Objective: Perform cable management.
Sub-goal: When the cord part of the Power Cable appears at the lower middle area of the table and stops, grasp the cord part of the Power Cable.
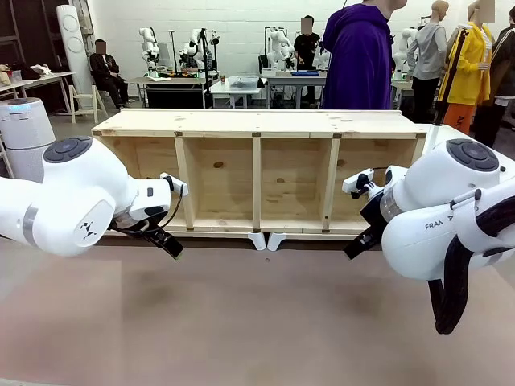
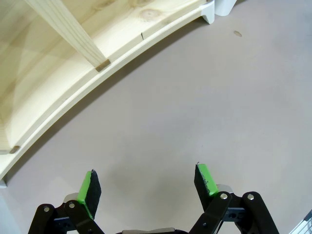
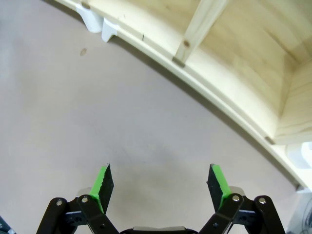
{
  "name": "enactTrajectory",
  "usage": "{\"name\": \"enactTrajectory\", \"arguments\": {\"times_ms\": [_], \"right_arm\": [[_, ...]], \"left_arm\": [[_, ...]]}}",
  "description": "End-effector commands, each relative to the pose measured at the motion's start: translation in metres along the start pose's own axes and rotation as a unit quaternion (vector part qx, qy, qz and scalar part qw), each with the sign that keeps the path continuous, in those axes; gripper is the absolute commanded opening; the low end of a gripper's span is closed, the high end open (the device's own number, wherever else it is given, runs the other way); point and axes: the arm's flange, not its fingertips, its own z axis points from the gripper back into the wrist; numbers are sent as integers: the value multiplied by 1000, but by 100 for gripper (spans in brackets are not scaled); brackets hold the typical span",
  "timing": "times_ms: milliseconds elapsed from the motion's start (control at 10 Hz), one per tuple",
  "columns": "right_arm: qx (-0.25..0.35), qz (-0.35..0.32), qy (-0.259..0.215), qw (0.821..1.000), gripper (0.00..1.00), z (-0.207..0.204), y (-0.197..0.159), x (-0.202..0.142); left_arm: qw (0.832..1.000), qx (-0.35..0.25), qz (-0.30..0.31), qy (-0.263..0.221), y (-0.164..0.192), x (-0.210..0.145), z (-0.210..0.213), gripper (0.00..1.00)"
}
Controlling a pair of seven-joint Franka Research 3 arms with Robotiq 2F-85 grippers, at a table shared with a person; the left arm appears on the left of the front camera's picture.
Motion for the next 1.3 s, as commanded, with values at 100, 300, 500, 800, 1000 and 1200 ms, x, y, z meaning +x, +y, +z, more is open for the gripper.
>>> {"name": "enactTrajectory", "arguments": {"times_ms": [100,300,500,800,1000,1200], "right_arm": [[-22,18,-20,999,100,63,14,-21],[-47,23,-26,998,100,100,22,-31],[-69,14,-31,997,100,135,26,-47],[-98,-6,-44,994,100,182,35,-75],[-115,-30,-52,992,100,203,41,-96],[-126,-51,-59,989,100,215,46,-115]], "left_arm": [[999,32,13,-7,-12,-24,56,100],[997,66,17,-31,-14,-47,104,100],[992,93,35,-74,-9,-83,153,100],[986,112,58,-110,-5,-142,194,100],[987,94,44,-119,-7,-171,207,100],[986,93,42,-134,-16,-196,214,100]]}}
